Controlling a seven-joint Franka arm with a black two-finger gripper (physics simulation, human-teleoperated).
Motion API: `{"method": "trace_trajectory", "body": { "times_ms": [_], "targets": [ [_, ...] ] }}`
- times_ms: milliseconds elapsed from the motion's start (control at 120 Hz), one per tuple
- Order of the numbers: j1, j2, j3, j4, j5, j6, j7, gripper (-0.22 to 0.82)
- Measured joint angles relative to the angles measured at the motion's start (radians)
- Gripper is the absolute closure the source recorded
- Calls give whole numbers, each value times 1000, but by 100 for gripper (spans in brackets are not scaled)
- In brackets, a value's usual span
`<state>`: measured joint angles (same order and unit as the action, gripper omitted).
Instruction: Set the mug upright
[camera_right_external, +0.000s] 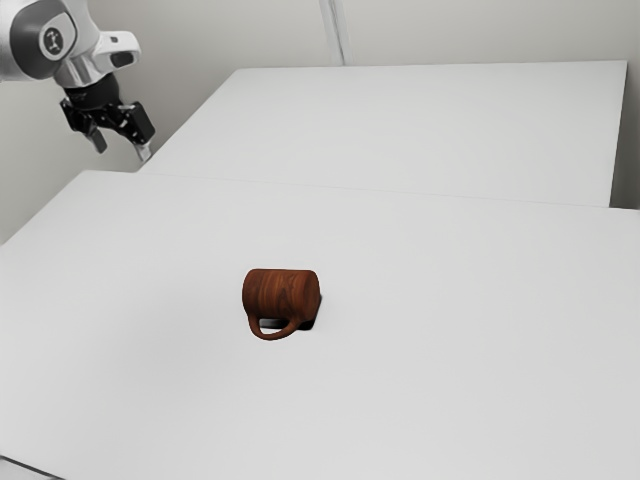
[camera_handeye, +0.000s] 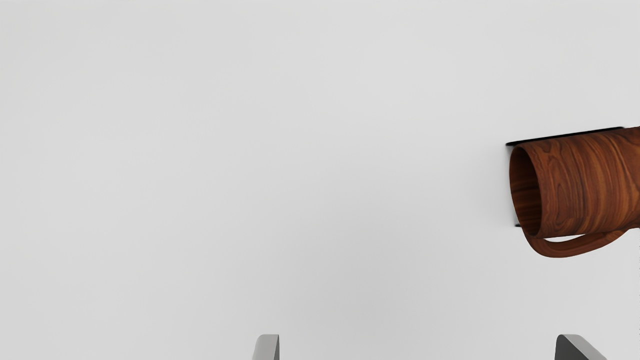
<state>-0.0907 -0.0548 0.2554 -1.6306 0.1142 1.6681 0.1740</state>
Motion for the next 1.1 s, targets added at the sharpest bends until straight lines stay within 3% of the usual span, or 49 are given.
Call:
{"method": "trace_trajectory", "body": {
  "times_ms": [408, 783, 1100],
  "targets": [
    [48, 17, 6, -17, -84, 8, -10, 0],
    [209, 181, 11, -165, -586, 10, -15, 0],
    [218, 392, 11, -188, -881, 11, 7, 0]
  ]
}}
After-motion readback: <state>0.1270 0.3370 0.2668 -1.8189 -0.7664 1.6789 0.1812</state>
